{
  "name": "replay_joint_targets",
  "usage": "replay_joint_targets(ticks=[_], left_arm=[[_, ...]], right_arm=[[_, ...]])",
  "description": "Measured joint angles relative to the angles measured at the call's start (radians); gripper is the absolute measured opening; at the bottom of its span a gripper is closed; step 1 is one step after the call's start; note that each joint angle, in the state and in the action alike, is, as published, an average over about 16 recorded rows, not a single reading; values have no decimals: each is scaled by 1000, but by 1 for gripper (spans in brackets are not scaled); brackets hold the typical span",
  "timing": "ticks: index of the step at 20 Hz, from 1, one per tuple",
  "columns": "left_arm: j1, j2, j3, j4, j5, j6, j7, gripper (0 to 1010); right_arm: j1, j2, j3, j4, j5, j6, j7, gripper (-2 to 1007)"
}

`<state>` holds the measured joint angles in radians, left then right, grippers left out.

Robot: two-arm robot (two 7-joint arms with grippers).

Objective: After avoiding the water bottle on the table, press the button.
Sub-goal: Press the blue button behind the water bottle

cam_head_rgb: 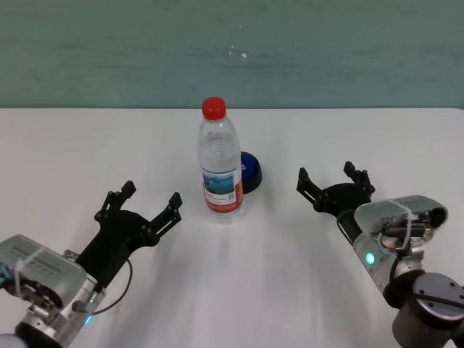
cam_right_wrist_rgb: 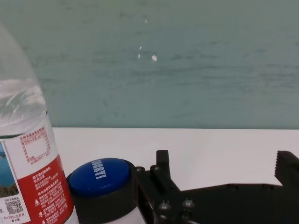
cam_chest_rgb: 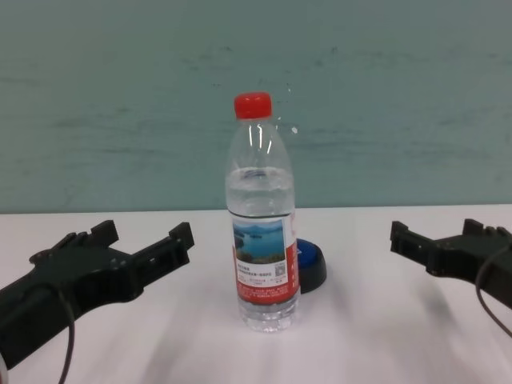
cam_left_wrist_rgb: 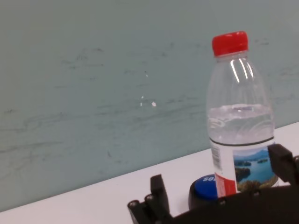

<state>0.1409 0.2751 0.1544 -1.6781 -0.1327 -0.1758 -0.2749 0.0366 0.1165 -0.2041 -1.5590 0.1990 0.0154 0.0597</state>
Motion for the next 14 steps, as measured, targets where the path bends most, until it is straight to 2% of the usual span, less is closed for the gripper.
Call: replay_joint_targets(ticks=[14], left_arm=[[0,0,0,0,0,0,0,1010]], right_arm=[[100,-15,24,100,-27,23,73,1004]])
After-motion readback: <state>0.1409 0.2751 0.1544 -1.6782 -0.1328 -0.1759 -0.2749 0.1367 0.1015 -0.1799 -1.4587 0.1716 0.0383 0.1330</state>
